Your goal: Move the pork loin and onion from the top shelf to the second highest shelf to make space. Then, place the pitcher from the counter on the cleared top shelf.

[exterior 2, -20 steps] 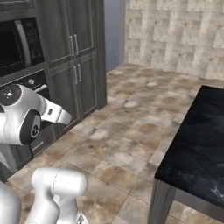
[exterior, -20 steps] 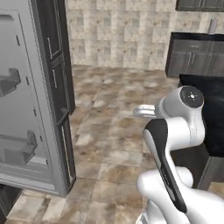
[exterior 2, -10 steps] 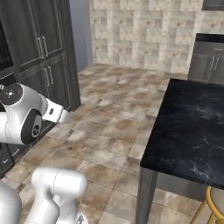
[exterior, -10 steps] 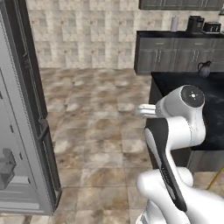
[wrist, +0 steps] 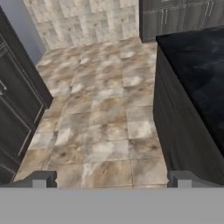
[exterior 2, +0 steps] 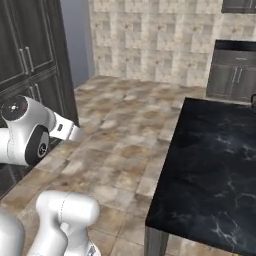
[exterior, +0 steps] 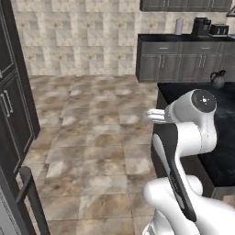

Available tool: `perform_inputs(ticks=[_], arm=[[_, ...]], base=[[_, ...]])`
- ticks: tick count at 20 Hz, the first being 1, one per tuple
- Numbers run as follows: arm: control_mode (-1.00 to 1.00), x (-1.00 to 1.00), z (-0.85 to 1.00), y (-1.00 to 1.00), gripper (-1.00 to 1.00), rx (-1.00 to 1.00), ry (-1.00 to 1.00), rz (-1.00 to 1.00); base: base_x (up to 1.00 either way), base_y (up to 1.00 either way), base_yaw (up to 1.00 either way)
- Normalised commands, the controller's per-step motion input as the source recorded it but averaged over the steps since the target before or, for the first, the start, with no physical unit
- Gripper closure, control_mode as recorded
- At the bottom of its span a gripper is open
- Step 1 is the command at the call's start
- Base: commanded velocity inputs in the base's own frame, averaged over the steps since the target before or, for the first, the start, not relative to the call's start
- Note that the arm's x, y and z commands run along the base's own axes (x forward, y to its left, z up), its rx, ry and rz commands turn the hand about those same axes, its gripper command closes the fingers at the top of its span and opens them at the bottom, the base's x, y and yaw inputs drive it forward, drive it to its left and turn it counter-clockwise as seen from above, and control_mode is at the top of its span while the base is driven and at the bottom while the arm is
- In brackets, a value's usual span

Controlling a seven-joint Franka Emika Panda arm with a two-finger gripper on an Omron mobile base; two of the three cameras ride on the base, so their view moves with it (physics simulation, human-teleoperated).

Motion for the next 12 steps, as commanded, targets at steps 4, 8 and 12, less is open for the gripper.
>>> perform_inputs(ticks=[4,8,12], arm=[[1.0,0.0,0.0,0.0,-1.0,0.0,0.0,0.0],[1.0,0.0,0.0,0.0,-1.0,0.0,0.0,0.0],[1.0,0.0,0.0,0.0,-1.0,0.0,0.0,0.0]], base=[[1.0,0.01,0.0],[1.0,0.0,0.0],[1.0,0.08,0.0]])
